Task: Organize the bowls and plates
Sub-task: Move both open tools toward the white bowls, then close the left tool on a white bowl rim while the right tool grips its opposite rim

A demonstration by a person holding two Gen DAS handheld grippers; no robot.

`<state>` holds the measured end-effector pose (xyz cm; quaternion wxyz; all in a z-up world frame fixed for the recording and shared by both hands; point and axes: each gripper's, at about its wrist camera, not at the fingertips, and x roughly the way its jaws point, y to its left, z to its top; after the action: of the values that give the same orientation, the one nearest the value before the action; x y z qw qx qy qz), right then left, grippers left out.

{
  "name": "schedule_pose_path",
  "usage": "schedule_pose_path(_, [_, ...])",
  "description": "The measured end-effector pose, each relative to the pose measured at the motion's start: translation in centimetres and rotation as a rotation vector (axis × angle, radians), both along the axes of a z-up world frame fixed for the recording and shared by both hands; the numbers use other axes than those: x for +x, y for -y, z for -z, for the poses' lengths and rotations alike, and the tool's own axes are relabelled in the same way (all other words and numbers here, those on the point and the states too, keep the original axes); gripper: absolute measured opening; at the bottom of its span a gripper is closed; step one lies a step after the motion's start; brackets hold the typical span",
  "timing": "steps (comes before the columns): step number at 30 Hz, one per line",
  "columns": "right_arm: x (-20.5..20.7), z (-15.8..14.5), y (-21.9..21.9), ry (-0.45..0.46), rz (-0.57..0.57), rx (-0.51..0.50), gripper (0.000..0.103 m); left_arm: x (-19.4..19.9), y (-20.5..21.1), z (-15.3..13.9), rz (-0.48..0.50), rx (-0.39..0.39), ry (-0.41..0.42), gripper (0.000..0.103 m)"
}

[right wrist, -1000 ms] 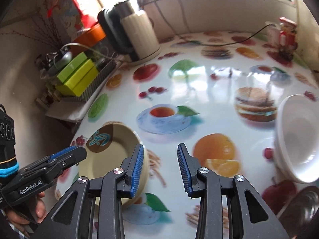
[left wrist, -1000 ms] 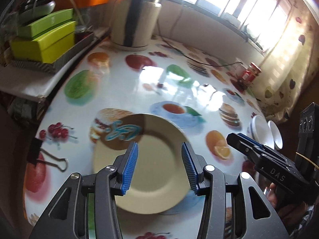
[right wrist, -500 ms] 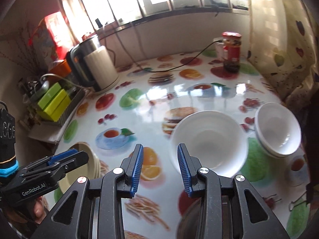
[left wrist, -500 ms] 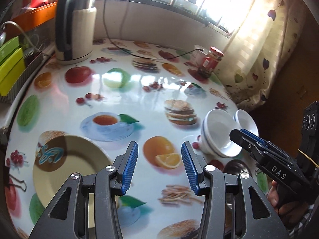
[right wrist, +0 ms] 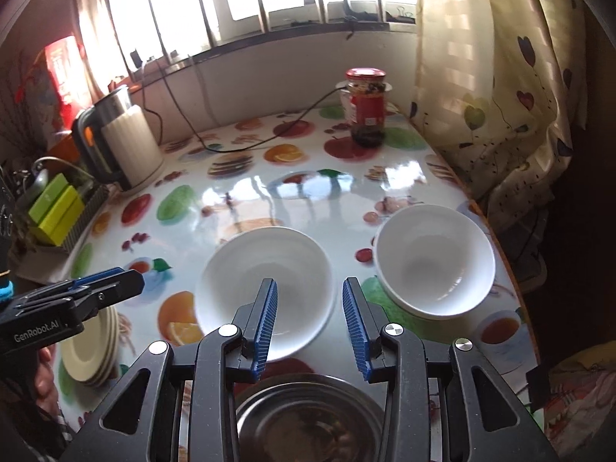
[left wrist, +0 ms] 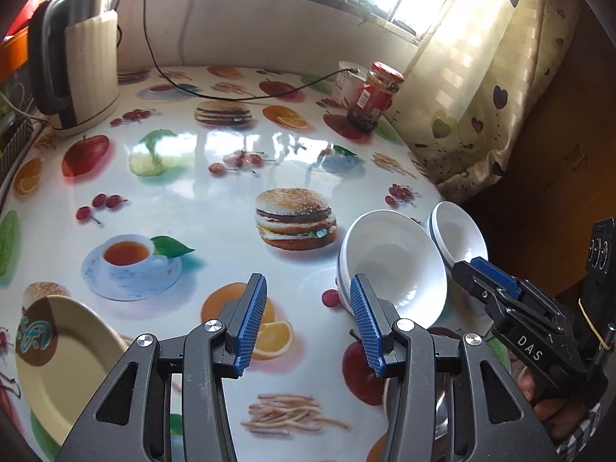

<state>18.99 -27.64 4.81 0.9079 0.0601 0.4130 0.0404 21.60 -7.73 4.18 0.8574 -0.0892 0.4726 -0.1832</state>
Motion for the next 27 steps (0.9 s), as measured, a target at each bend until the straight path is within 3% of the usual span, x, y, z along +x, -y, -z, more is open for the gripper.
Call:
schedule_pose_path(14, [1.5, 2.6, 1.3, -0.053, -0.008, 0.01, 0.035, 1.3, 3.8, 1.9, 0.056, 0.027, -0.03, 0.046])
schedule_pose_path(17, [1.8, 3.0, 1.4, -0.058, -0.012, 0.026, 0.034, 1.6, 4.2, 2.2, 0.059, 0.032, -0.041, 0.039])
schedule_pose_path(20, [2.0, 3.3, 1.2, -0.066, -0.02, 0.029, 0.026, 1.8, 4.3, 2.5, 0.065, 0.033, -0.047, 0.039])
schedule_pose_path(27, [2.2, 3.6, 1.1, -0.068, -0.029, 0.039, 0.022, 2.1, 4.6, 3.0, 0.069, 0.041, -0.055, 0.03])
